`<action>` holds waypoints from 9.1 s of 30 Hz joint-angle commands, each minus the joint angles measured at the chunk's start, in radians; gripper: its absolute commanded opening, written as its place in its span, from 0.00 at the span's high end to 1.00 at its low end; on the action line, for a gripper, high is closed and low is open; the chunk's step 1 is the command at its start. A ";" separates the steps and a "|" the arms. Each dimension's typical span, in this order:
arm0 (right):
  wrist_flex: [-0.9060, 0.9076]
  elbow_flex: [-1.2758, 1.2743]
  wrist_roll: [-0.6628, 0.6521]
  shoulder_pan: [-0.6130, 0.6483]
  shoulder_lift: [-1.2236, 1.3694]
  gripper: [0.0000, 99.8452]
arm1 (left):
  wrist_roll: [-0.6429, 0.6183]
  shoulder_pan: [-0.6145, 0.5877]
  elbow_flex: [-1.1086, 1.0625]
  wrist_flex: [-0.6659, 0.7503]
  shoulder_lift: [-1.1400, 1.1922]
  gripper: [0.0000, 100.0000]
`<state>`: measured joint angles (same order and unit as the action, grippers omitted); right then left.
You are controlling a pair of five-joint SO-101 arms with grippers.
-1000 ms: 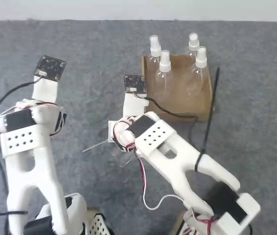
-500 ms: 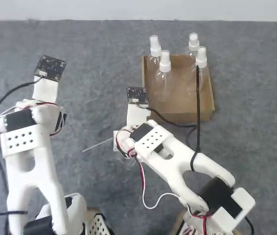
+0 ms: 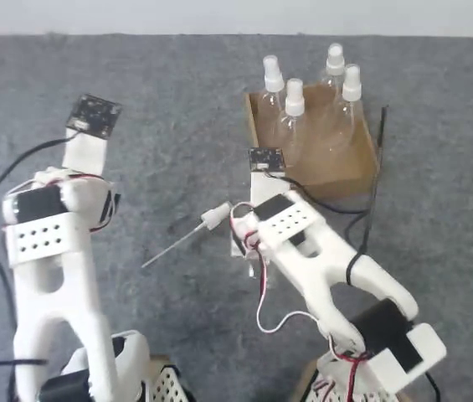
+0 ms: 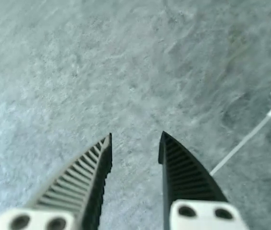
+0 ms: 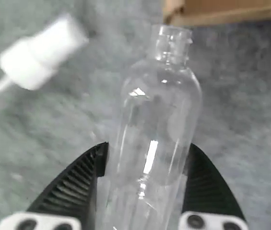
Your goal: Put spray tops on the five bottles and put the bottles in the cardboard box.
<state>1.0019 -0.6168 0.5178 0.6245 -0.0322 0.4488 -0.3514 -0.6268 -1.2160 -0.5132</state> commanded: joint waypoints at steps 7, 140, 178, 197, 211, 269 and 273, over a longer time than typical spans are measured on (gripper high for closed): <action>0.183 -0.020 -0.203 0.059 -0.018 0.86 | -0.103 0.152 0.015 0.015 -0.043 0.85; 0.306 0.572 -1.590 -1.216 0.371 0.77 | -0.384 0.457 -0.369 0.299 -0.282 0.99; 0.211 0.069 -0.778 -0.142 -0.656 0.99 | -0.537 0.296 0.154 0.009 -0.347 0.99; -0.487 -0.368 -0.667 0.285 -0.673 0.99 | -0.681 0.305 0.179 0.262 -0.635 0.99; -0.849 -0.571 -0.658 0.286 -0.674 0.99 | -0.772 0.345 -0.082 0.456 -0.638 0.99; -1.136 -0.723 -0.477 0.254 -0.673 0.99 | -0.624 0.523 -0.130 0.273 -0.644 0.86; -1.136 -0.724 -0.477 0.254 -0.673 0.99 | -0.624 0.388 -0.127 0.318 -0.635 0.86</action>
<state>-0.1043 -1.3472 0.0545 0.8792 -0.6613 -0.1834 0.1427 -0.7971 -0.9398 -1.1331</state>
